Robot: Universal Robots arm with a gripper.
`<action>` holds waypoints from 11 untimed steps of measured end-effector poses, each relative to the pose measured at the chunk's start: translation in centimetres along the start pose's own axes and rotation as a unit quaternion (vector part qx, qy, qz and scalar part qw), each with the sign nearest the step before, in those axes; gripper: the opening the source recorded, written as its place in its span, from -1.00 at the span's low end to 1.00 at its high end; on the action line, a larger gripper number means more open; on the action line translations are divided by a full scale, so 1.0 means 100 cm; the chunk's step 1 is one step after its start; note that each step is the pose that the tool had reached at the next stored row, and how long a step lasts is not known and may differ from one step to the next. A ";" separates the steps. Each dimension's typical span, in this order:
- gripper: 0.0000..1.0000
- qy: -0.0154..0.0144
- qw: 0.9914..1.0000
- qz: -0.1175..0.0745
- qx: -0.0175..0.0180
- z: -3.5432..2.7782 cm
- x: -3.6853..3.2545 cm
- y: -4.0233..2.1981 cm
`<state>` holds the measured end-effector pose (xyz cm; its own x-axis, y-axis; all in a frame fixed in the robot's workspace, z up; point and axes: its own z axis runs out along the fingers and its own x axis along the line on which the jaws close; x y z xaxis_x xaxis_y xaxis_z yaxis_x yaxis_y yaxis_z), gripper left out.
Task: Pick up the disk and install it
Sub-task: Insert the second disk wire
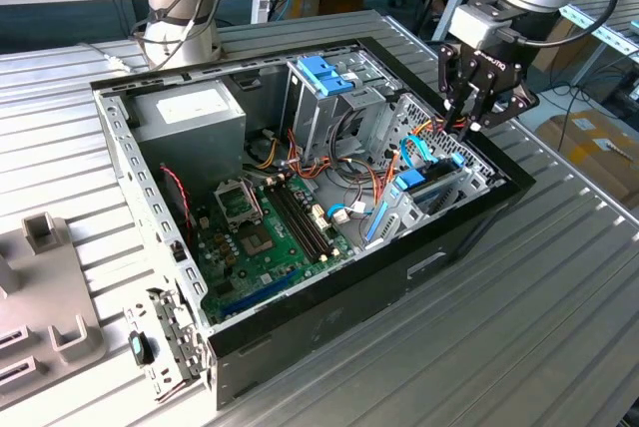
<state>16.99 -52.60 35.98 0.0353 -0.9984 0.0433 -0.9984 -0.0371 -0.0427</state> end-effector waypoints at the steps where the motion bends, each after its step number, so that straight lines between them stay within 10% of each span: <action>1: -0.29 0.000 1.000 0.000 0.000 0.0000 0.0000 0.0000; 11: -0.29 0.000 1.000 -0.007 0.000 -0.0012 0.0001 -0.0003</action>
<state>17.01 -52.61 36.11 0.0489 -0.9979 0.0433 -0.9978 -0.0508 -0.0426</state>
